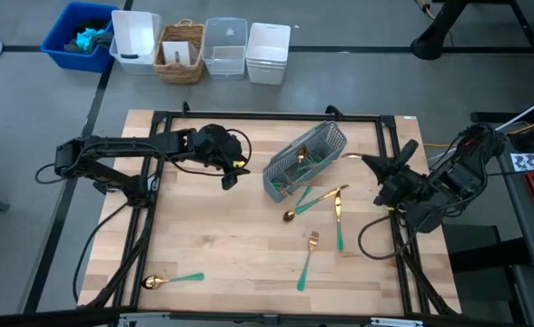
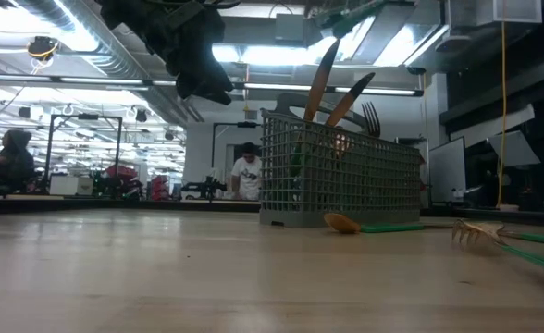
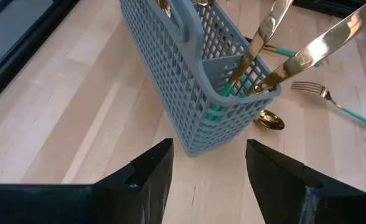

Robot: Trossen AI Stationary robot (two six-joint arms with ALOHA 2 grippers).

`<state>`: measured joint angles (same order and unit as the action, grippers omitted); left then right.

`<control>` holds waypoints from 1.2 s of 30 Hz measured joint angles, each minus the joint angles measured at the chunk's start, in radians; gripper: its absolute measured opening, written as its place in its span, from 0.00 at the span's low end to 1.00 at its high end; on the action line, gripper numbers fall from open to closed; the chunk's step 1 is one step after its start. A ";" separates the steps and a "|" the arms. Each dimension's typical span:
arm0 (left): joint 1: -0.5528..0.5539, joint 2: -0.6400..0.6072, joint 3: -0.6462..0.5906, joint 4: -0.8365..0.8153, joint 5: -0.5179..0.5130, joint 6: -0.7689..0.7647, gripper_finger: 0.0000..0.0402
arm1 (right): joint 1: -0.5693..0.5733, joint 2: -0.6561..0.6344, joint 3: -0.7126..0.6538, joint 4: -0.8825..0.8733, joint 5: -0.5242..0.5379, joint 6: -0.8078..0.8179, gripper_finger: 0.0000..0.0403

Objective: Sort silverware
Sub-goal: Put the bottom left spoon into the basket

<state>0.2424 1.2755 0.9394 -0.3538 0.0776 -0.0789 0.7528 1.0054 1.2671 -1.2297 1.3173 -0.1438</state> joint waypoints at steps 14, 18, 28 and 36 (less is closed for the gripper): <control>0.000 0.000 0.000 0.003 0.000 0.000 0.47 | -0.323 0.145 0.000 0.159 -0.152 -0.472 0.00; 0.000 0.000 0.000 0.002 0.000 0.000 0.47 | -0.401 0.206 0.000 0.246 -0.206 -0.623 0.00; -0.010 0.000 0.000 -0.005 -0.001 0.000 0.47 | -0.521 0.317 0.000 0.398 -0.499 -0.756 0.01; -0.067 0.000 0.004 -0.089 0.009 -0.134 0.47 | -0.582 0.382 0.000 0.423 -0.571 -0.754 0.12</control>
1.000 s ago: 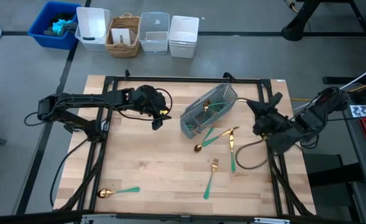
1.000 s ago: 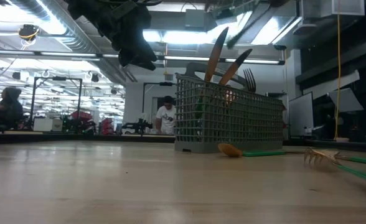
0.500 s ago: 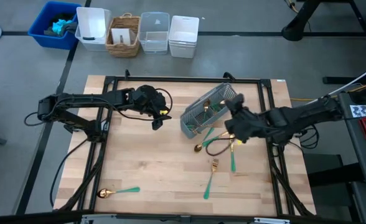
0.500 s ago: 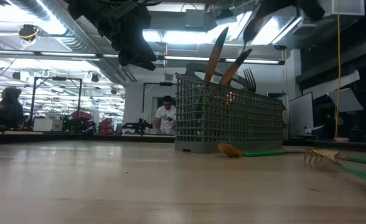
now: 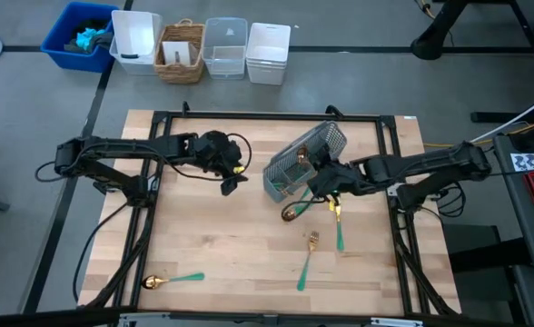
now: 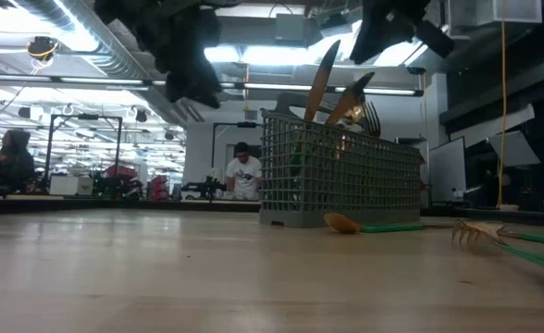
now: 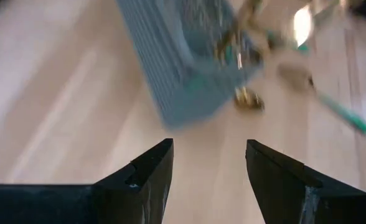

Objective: Sort silverware
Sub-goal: Put the bottom left spoon into the basket

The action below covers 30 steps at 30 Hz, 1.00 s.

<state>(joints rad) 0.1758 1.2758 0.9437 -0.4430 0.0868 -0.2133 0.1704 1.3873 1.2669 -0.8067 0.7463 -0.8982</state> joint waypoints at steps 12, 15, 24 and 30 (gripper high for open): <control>-0.329 0.000 0.002 -0.410 0.167 -0.442 0.47 | -0.029 0.038 0.000 0.006 -0.021 0.007 0.27; -0.440 0.000 0.002 -0.403 0.207 -0.611 0.47 | -0.027 0.038 0.000 0.038 0.015 0.040 0.26; -0.731 0.002 0.001 -0.404 0.187 -0.969 0.47 | -0.027 0.038 0.000 0.050 0.029 0.128 0.25; -0.872 0.003 -0.059 -0.347 0.134 -1.064 0.47 | -0.027 0.038 0.000 0.049 0.029 0.209 0.25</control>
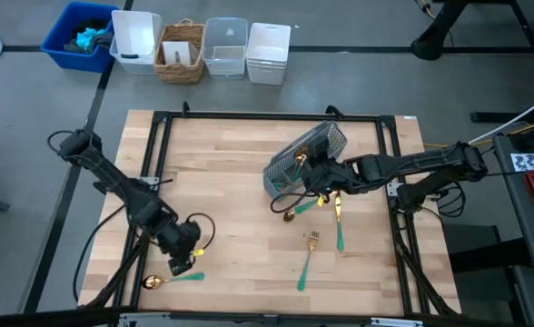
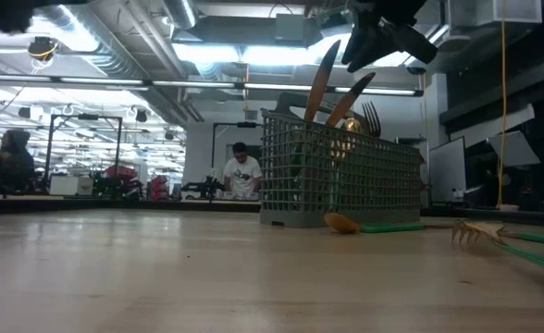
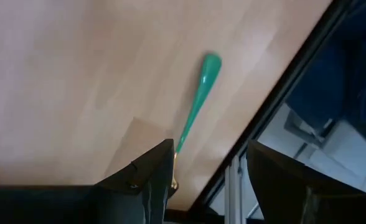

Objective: Sort silverware
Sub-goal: Put the bottom left spoon into the basket

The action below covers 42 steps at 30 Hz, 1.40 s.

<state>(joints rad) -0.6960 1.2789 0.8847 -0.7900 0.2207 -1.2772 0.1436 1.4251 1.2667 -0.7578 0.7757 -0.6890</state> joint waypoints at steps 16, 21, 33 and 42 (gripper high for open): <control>-0.220 0.055 -0.127 0.188 -0.001 -0.154 0.47 | 0.001 0.000 0.000 -0.003 0.001 0.008 0.25; -0.246 0.127 -0.127 0.223 0.004 -0.090 0.47 | 0.001 0.000 0.000 -0.003 0.001 0.008 0.25; -0.255 0.279 -0.126 0.235 0.038 0.026 0.47 | 0.000 0.000 0.000 -0.002 0.002 0.008 0.25; -0.271 0.323 -0.099 0.221 0.085 0.032 0.47 | 0.000 -0.001 0.000 -0.001 0.002 0.008 0.25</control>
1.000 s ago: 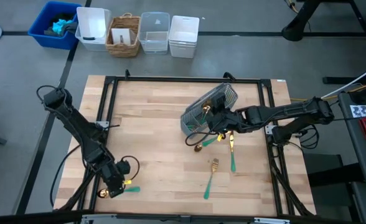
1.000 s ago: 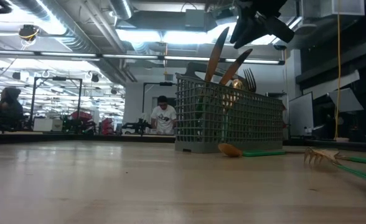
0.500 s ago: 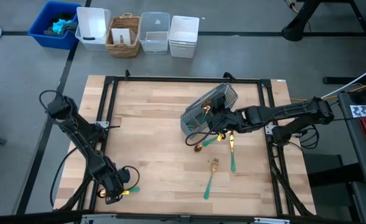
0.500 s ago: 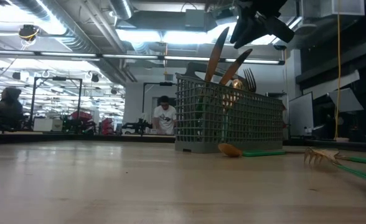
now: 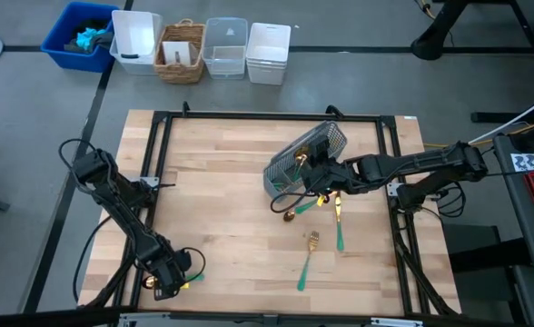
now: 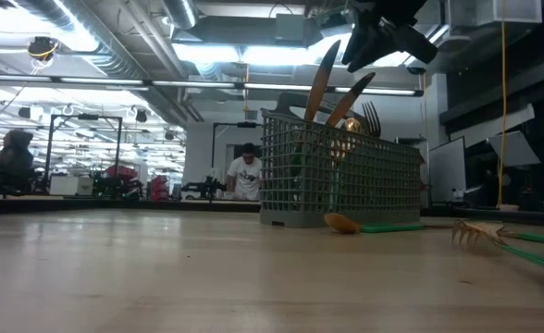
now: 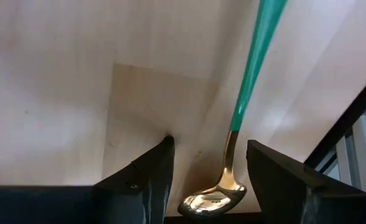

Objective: Sort silverware
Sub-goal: Put the bottom left spoon into the basket

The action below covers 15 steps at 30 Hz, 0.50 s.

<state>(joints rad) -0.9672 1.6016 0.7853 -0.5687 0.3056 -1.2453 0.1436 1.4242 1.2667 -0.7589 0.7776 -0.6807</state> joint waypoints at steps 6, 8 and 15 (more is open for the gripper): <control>-0.006 0.001 0.000 -0.036 0.007 -0.091 0.45 | 0.000 0.000 0.000 0.001 0.000 0.000 0.25; -0.006 0.002 -0.001 -0.028 0.010 -0.086 0.41 | 0.000 0.000 0.000 0.001 0.000 0.000 0.25; -0.006 0.002 -0.002 -0.012 0.008 -0.091 0.15 | 0.000 -0.007 0.000 0.003 0.000 0.024 0.25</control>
<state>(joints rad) -0.9733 1.6039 0.7830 -0.5808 0.3138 -1.3359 0.1436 1.4169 1.2667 -0.7563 0.7776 -0.6568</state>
